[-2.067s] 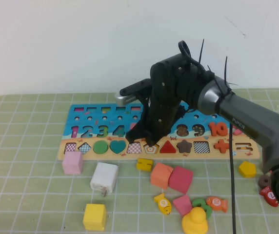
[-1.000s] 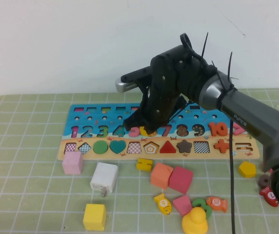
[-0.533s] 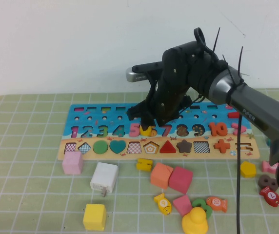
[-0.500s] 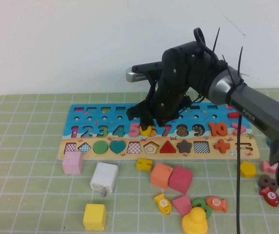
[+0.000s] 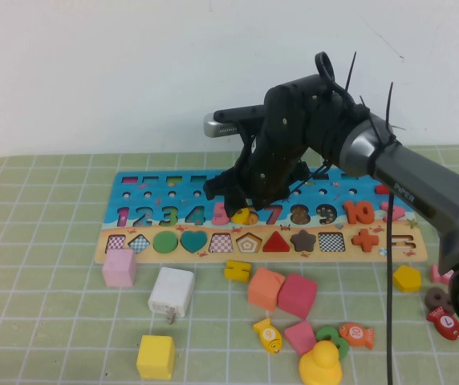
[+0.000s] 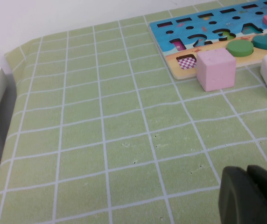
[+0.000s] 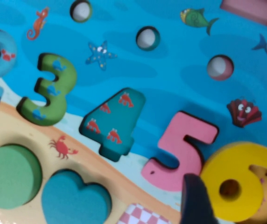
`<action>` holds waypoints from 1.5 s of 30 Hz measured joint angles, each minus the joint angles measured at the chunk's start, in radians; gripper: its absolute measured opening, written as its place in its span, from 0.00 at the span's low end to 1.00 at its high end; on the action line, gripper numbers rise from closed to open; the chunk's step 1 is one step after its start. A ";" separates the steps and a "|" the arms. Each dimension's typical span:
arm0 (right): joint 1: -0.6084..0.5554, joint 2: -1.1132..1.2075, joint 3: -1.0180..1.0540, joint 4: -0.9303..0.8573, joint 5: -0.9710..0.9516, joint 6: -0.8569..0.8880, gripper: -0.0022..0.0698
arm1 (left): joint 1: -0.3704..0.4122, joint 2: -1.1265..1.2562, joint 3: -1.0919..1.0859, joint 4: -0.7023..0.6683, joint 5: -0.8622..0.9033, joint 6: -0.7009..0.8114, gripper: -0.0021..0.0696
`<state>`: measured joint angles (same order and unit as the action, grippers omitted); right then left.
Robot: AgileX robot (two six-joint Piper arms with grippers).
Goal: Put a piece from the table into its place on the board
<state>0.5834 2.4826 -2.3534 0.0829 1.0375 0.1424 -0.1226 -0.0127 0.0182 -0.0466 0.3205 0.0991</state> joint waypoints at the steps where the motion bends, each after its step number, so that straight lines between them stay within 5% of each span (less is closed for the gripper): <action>1: 0.000 0.000 0.000 0.000 -0.002 0.000 0.56 | 0.000 0.000 0.000 0.000 0.000 0.000 0.03; 45: 0.000 0.018 -0.040 -0.065 0.087 0.000 0.56 | 0.000 0.000 0.000 0.000 0.000 0.000 0.03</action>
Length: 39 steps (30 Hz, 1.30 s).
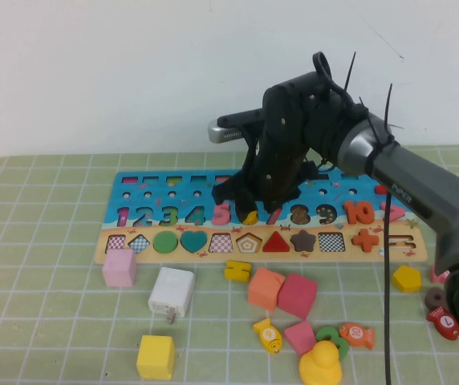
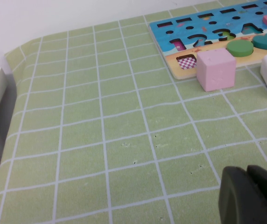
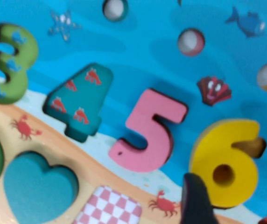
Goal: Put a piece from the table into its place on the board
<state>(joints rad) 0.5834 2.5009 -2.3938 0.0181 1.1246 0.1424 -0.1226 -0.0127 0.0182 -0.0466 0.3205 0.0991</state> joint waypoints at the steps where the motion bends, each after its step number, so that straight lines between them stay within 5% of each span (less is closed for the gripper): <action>1: 0.000 0.000 -0.007 -0.002 0.000 0.000 0.56 | 0.000 0.000 0.000 0.000 0.000 0.000 0.03; 14: 0.000 0.000 -0.048 -0.006 -0.137 0.000 0.55 | 0.000 0.000 0.000 0.000 0.001 -0.007 0.03; 25: 0.000 0.007 -0.048 0.032 -0.210 0.000 0.06 | 0.000 0.000 0.000 0.000 0.001 -0.005 0.03; 39: -0.002 0.062 -0.050 0.057 -0.168 0.000 0.03 | 0.000 0.000 0.000 0.000 0.001 -0.001 0.03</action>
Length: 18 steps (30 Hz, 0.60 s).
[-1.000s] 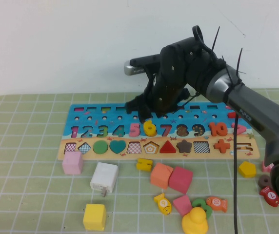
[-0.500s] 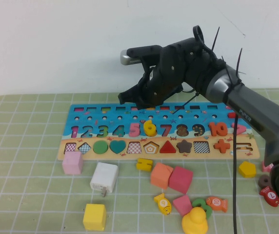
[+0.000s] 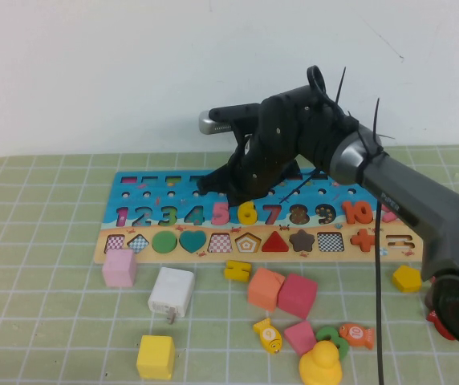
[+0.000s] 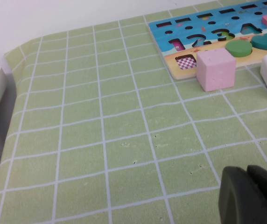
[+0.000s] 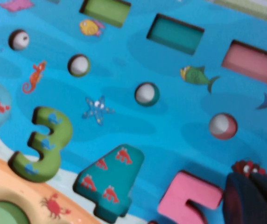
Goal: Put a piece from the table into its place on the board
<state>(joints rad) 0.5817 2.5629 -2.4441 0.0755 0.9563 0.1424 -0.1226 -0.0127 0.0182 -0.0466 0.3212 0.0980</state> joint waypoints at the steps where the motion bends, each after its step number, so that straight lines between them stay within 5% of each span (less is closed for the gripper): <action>1: 0.000 0.000 0.000 0.000 0.006 0.000 0.03 | 0.000 0.000 0.000 0.000 0.000 0.000 0.03; 18: 0.000 -0.221 -0.006 -0.075 0.065 -0.069 0.03 | 0.000 0.000 0.000 0.000 0.000 0.000 0.03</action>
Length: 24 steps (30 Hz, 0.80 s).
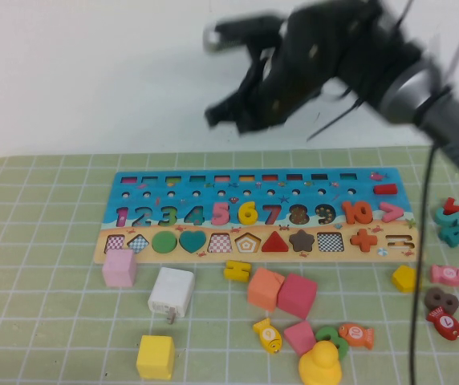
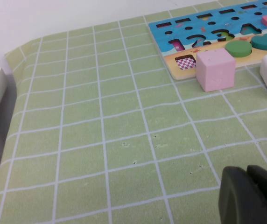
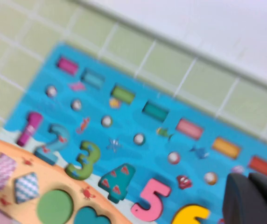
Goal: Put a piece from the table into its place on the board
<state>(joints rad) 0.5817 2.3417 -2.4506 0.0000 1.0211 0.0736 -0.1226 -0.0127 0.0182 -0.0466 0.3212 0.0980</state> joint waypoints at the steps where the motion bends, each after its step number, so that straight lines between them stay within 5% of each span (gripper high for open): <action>1: 0.000 -0.026 0.000 0.000 0.007 0.000 0.03 | 0.000 0.000 0.000 0.000 0.000 0.000 0.03; 24: 0.103 -0.528 0.139 -0.115 0.079 -0.017 0.03 | 0.000 0.000 0.000 0.000 0.000 0.000 0.03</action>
<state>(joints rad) 0.6851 1.8135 -2.3118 -0.1151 1.1002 0.0564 -0.1226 -0.0127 0.0182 -0.0466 0.3212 0.0980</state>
